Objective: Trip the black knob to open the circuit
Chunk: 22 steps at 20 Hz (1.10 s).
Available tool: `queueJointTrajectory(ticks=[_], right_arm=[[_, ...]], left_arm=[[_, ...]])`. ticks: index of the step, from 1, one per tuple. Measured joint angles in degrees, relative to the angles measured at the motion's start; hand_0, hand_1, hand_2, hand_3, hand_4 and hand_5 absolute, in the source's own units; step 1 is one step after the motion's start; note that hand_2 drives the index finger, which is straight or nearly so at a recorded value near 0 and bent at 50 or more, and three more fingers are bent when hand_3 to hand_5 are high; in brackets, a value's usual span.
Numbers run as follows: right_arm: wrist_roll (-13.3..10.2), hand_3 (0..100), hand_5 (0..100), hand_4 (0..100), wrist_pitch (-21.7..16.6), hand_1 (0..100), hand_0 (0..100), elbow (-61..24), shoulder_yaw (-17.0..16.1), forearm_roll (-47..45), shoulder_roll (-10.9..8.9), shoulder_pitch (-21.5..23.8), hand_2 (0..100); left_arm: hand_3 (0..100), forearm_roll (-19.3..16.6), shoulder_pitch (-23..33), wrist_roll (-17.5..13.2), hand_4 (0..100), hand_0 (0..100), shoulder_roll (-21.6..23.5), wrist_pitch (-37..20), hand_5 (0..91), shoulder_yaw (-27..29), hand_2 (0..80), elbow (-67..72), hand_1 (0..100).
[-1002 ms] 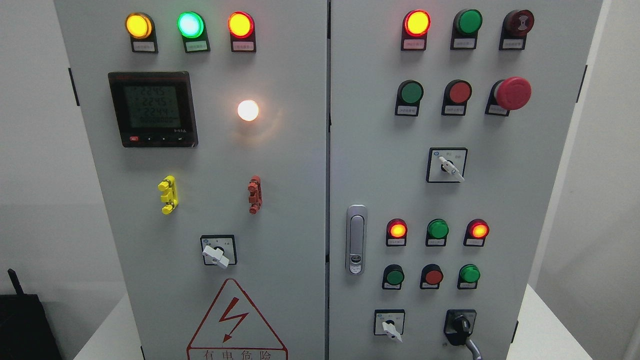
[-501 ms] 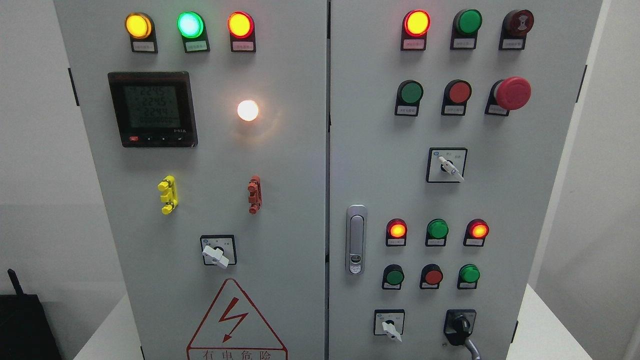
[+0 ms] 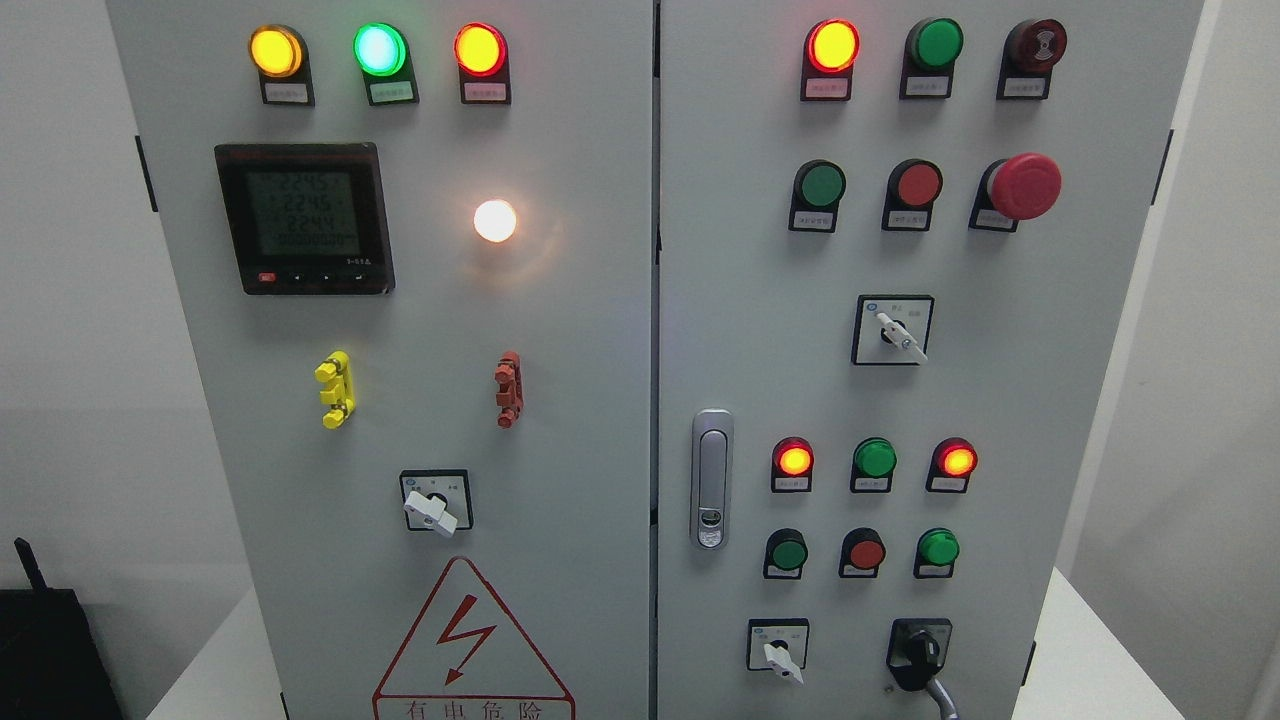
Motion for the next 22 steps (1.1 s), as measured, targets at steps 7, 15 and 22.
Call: queueJointTrajectory(ticks=[7, 15, 22], right_arm=[[-0.13, 100, 100, 100, 0.0, 0, 0, 0.0, 0.15, 0.0, 0.47, 0.0, 3], [-0.25, 100, 100, 100, 0.0, 0, 0, 0.01, 0.39, 0.0, 0.47, 0.0, 3], [-0.28, 100, 100, 100, 0.0, 0, 0, 0.01, 0.58, -0.09, 0.47, 0.0, 4]], left_arm=[[0, 0.0, 0.0, 0.0, 0, 12, 0.0, 0.0, 0.0, 0.0, 0.0, 0.0, 39], [0, 0.0, 0.0, 0.0, 0, 12, 0.0, 0.0, 0.0, 0.0, 0.0, 0.0, 39], [0, 0.0, 0.0, 0.0, 0, 12, 0.0, 0.0, 0.0, 0.0, 0.0, 0.0, 39]])
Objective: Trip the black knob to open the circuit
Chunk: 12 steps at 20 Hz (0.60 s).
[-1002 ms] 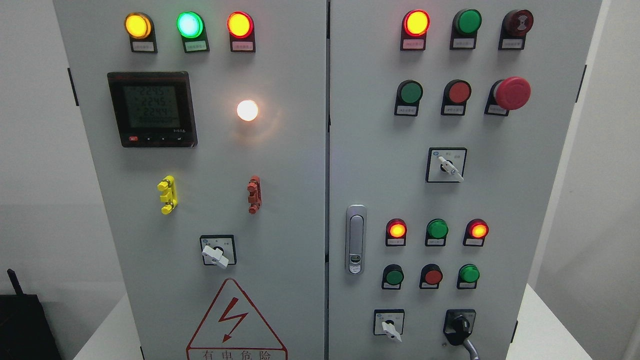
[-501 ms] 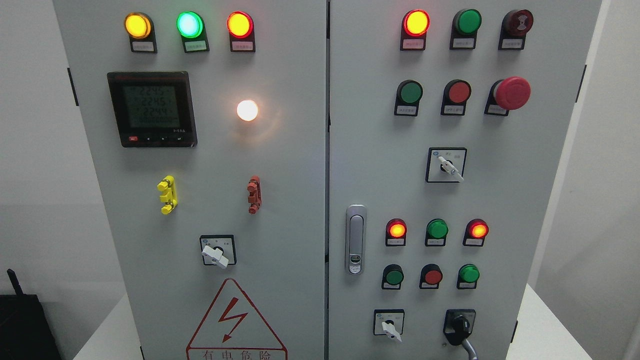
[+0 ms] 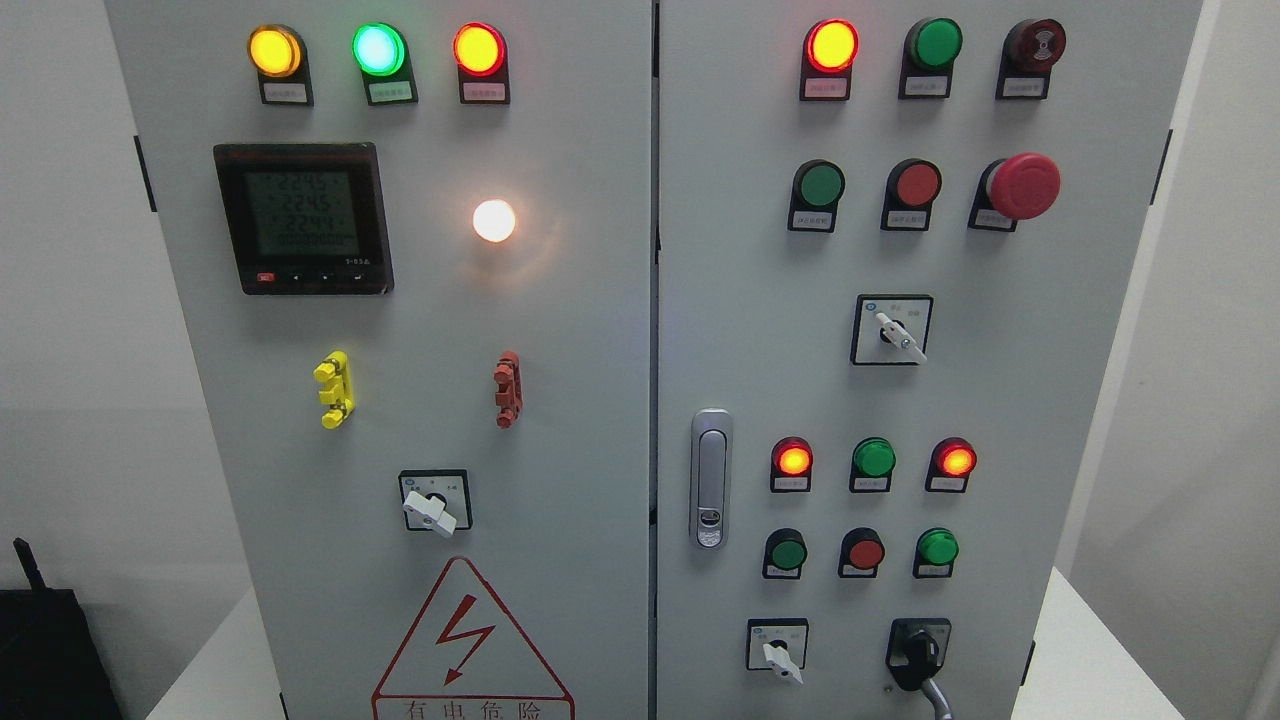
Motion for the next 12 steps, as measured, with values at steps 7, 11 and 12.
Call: queueJointTrajectory(ticks=[7, 11, 12], right_arm=[[-0.01, 100, 100, 100, 0.0, 0, 0, 0.01, 0.04, -0.1, 0.0, -0.06, 5], [-0.02, 100, 100, 100, 0.0, 0, 0, 0.02, 0.06, -0.22, 0.0, -0.11, 5], [-0.02, 100, 100, 100, 0.0, 0, 0, 0.02, 0.07, -0.24, 0.0, -0.11, 5]], left_arm=[[0, 0.0, 0.0, 0.0, 0, 12, 0.0, 0.0, 0.0, 0.0, 0.0, 0.0, 39], [0, 0.0, 0.0, 0.0, 0, 12, 0.0, 0.0, 0.0, 0.0, 0.0, 0.0, 39], [0, 0.0, 0.0, 0.0, 0, 12, 0.0, 0.0, 0.0, 0.0, 0.0, 0.0, 39]])
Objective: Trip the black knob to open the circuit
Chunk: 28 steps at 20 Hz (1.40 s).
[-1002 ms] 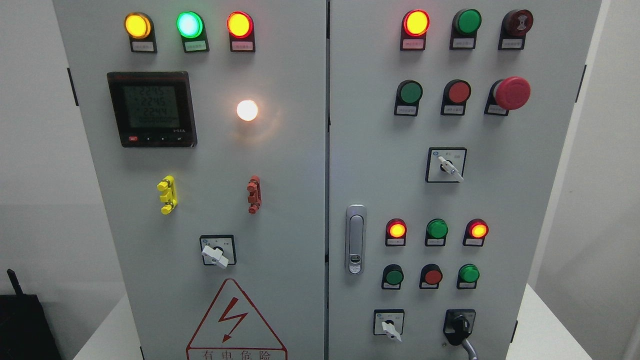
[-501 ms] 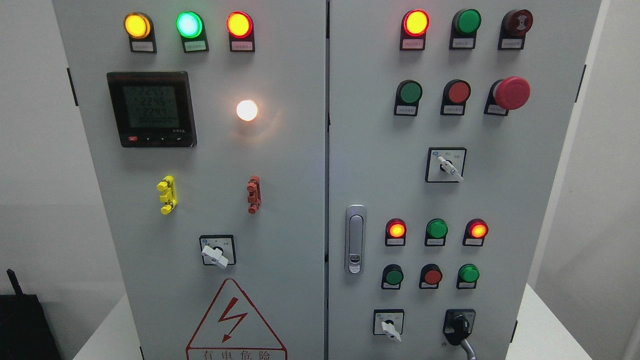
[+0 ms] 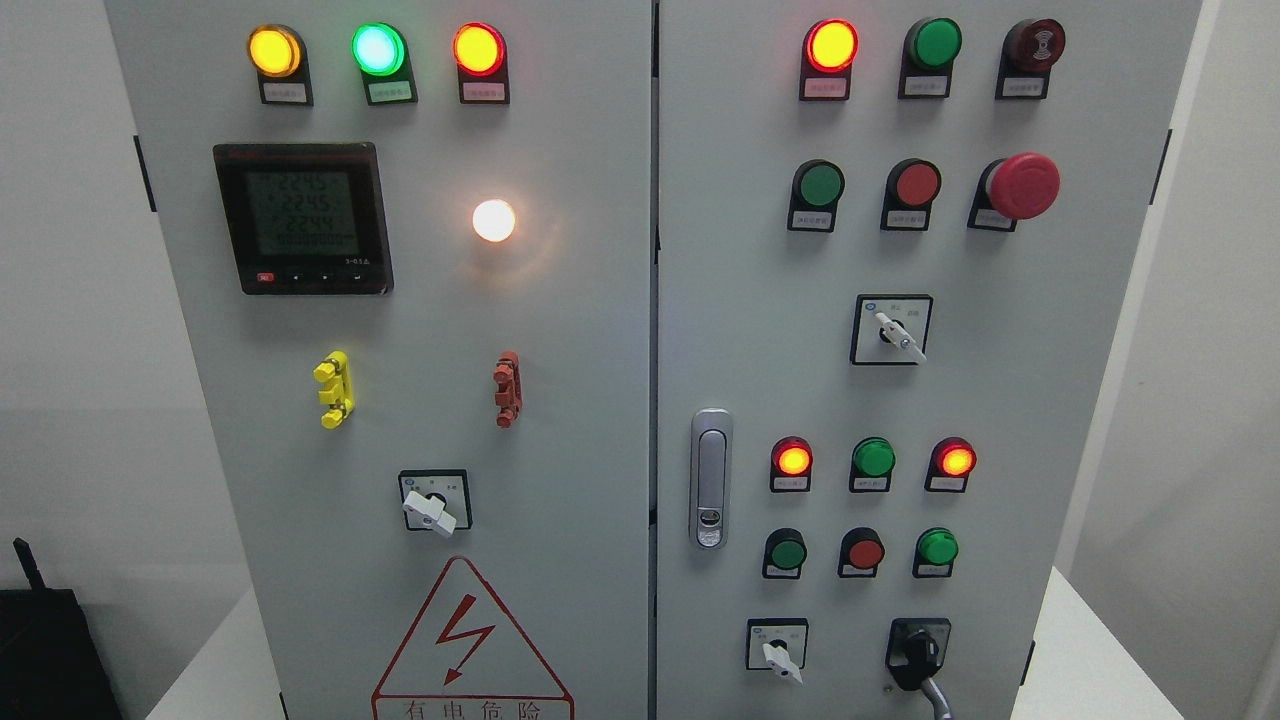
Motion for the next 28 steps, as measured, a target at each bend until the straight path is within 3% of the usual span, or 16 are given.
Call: queueJointTrajectory(ticks=[28], right_arm=[[-0.1, 100, 100, 100, -0.04, 0, 0, 0.04, 0.51, -0.51, 0.13, -0.22, 8]], left_arm=[[0, 0.0, 0.0, 0.0, 0, 12, 0.0, 0.0, 0.0, 0.0, 0.0, 0.0, 39]])
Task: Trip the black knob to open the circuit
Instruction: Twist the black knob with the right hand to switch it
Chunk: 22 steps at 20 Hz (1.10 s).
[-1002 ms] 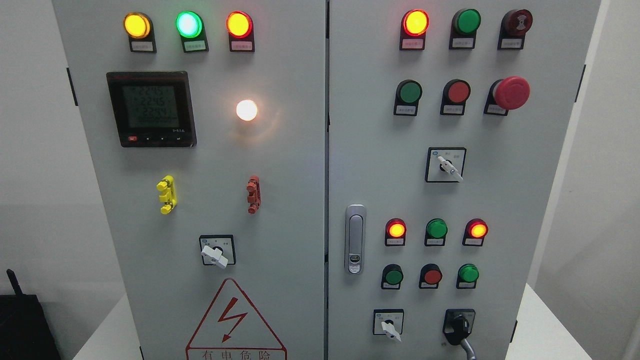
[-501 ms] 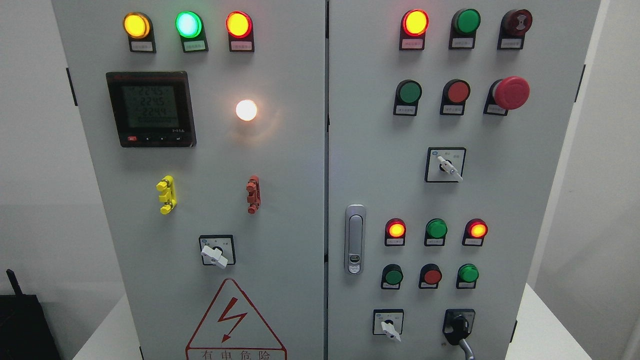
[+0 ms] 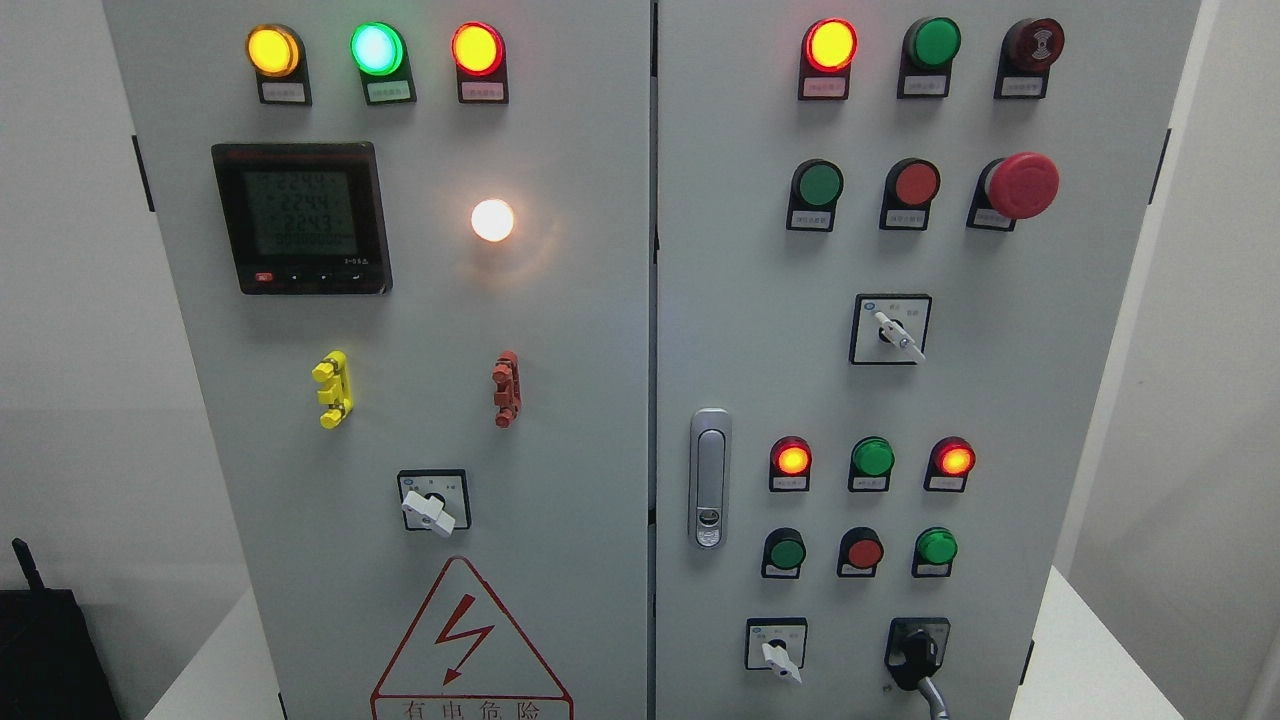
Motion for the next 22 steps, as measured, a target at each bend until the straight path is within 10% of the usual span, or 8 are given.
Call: queueJointTrajectory(ticks=[22], right_arm=[[-0.06, 100, 100, 100, -0.09, 0, 0, 0.18, 0.1, -0.87, 0.04, -0.38, 10]], left_arm=[[0, 0.0, 0.0, 0.0, 0, 12, 0.0, 0.0, 0.0, 0.0, 0.0, 0.0, 39]])
